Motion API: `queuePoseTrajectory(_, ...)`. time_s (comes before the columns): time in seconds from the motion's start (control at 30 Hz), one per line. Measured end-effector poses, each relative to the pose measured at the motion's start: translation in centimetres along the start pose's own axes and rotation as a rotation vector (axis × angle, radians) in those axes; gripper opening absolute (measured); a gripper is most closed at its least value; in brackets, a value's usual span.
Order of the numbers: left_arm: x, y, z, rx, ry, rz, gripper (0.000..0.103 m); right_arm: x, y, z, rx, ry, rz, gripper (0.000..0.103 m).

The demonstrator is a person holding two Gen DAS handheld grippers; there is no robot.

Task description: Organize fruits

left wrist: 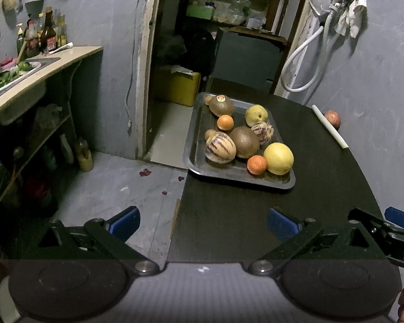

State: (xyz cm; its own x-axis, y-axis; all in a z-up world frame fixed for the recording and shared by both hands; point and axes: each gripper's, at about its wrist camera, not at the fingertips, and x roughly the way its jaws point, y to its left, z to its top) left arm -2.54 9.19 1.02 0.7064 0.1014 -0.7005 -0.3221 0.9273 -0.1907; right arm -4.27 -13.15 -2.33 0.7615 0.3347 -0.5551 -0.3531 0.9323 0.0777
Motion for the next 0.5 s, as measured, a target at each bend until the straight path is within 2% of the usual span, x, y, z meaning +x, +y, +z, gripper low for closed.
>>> queuePoseTrajectory(0.5, 0.0, -0.4, -1.6, 0.002, 0.007, -0.006, 0.102, -0.3, -0.6, -1.4, -0.006, 0.021, 0.002, 0.102)
